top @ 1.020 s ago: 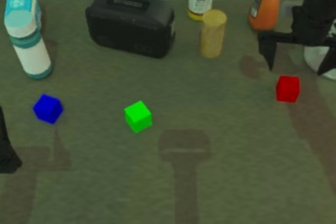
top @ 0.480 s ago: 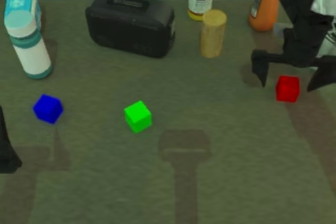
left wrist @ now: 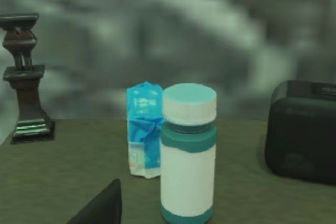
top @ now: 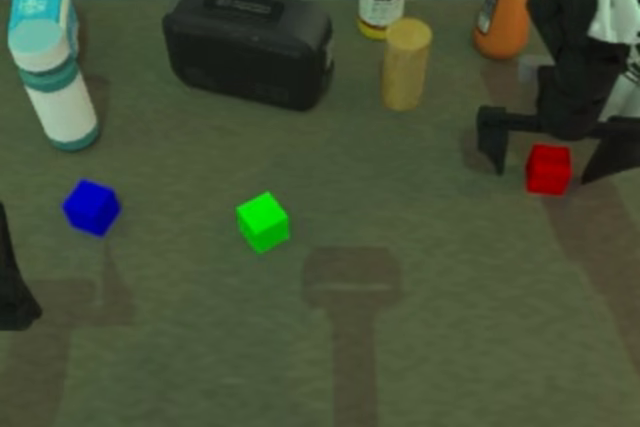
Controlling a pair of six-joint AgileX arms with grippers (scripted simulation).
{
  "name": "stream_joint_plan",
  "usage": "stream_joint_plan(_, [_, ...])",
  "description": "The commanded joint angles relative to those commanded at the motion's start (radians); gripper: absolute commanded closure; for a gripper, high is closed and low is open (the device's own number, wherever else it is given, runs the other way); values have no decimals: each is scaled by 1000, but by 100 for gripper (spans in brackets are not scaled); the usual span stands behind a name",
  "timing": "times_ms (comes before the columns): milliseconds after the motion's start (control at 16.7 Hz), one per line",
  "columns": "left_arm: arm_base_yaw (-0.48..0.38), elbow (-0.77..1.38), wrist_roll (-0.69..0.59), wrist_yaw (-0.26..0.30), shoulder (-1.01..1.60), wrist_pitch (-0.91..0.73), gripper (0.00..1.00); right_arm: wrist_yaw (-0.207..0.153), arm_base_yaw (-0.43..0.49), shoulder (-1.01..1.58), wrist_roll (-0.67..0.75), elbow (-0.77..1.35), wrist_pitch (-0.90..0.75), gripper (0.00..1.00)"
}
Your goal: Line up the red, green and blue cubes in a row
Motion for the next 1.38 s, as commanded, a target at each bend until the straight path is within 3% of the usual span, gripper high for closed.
stream_joint_plan(720, [0, 0, 0, 0, 0, 0, 0, 0, 0, 0, 0, 0, 0, 98])
stream_joint_plan(1380, [0, 0, 0, 0, 0, 0, 0, 10, -2, -38, -5, 23, -28, 100])
